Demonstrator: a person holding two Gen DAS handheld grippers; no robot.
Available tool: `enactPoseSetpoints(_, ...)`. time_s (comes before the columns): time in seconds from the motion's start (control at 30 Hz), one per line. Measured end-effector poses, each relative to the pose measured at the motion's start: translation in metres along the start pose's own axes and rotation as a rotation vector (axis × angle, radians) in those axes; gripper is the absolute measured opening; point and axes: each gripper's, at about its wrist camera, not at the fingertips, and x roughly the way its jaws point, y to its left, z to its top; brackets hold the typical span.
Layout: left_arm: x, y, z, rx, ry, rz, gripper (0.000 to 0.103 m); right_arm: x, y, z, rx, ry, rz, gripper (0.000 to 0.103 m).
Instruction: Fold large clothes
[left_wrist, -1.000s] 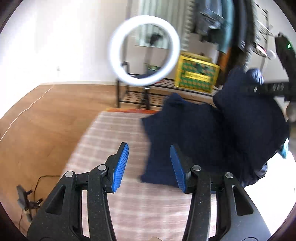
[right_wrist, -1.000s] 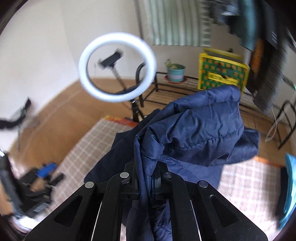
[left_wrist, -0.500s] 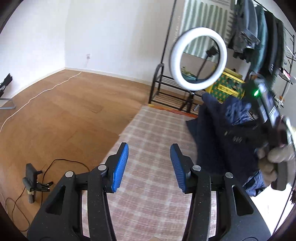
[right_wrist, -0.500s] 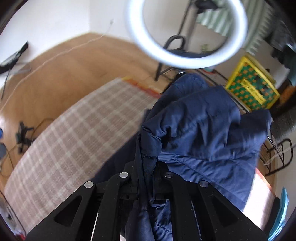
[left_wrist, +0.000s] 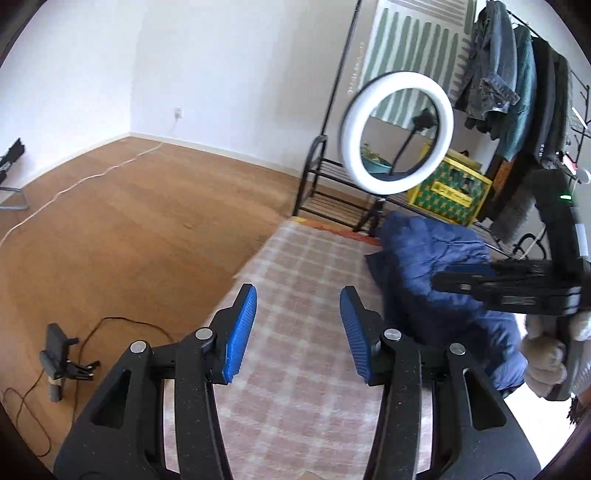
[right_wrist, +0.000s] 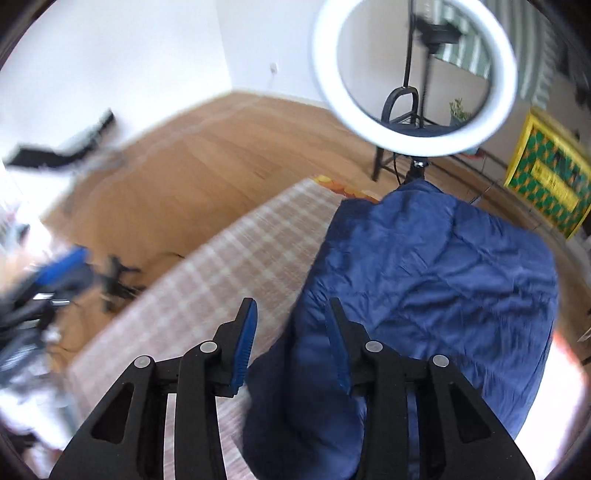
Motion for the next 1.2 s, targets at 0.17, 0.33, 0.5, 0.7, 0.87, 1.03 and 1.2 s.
enactPoseSetpoints(0.17, 0.005, -0.035, 0.019, 0.052, -0.028, -0.069, 0.048, -0.061, -0.037, -0.028, 0.103, -0.092, 0.132, 0.048)
enactPoseSetpoints(0.33, 0.032, -0.077, 0.02, 0.086, 0.096, -0.231, 0.048, -0.093, -0.072, -0.078, 0.183, -0.072, -0.121, 0.058)
enactPoseSetpoints(0.5, 0.034, -0.128, -0.028, 0.257, 0.209, -0.329, 0.048, -0.098, -0.138, -0.135, 0.448, 0.008, -0.218, 0.064)
enactPoseSetpoints(0.7, 0.072, -0.155, -0.075, 0.619, 0.189, -0.069, 0.049, -0.076, -0.167, -0.162, 0.632, 0.067, -0.096, 0.064)
enactPoseSetpoints(0.87, 0.112, -0.124, -0.063, 0.479, 0.275, -0.04, 0.052, -0.062, -0.142, -0.164, 0.6, 0.092, -0.009, 0.066)
enactPoseSetpoints(1.03, 0.081, -0.107, -0.041, 0.343, 0.263, -0.137, 0.052, -0.06, -0.132, -0.155, 0.498, 0.097, -0.015, 0.066)
enactPoseSetpoints(1.2, 0.106, -0.068, -0.007, 0.001, 0.363, -0.254, 0.062, -0.064, -0.158, -0.158, 0.61, 0.044, 0.057, 0.071)
